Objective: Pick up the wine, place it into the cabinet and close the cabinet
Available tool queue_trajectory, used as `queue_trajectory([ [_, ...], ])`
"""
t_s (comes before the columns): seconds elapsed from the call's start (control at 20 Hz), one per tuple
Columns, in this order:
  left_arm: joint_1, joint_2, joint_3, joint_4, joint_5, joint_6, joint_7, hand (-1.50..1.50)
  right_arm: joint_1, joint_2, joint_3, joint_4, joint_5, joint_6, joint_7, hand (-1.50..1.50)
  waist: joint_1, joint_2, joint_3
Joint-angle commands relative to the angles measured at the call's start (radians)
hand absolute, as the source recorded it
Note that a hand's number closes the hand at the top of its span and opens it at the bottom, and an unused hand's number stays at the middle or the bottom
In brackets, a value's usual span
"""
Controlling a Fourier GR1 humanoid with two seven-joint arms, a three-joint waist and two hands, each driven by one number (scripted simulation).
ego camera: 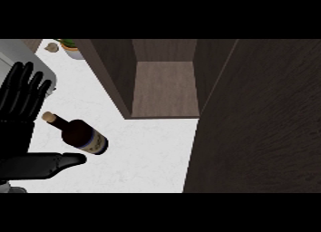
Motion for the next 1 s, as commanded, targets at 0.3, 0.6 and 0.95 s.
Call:
queue_trajectory([
  [0.3,0.152,-0.053,0.005,0.162,-0.040,-0.046,-0.265,-1.50,0.007,-0.057,0.051,-0.197,0.128,-0.048,0.093,-1.50,-0.002,-0.002,0.000],
  [0.6,0.155,-0.036,0.045,0.290,-0.060,-0.073,-0.383,-1.50,-0.068,-0.053,0.065,-0.167,0.163,-0.094,0.150,-1.50,0.000,-0.001,-0.001],
  [0.95,0.182,-0.008,0.103,0.406,-0.005,-0.140,-0.463,-1.50,-0.033,-0.100,0.072,-0.193,0.135,-0.087,0.118,-1.50,-0.001,0.000,0.000],
])
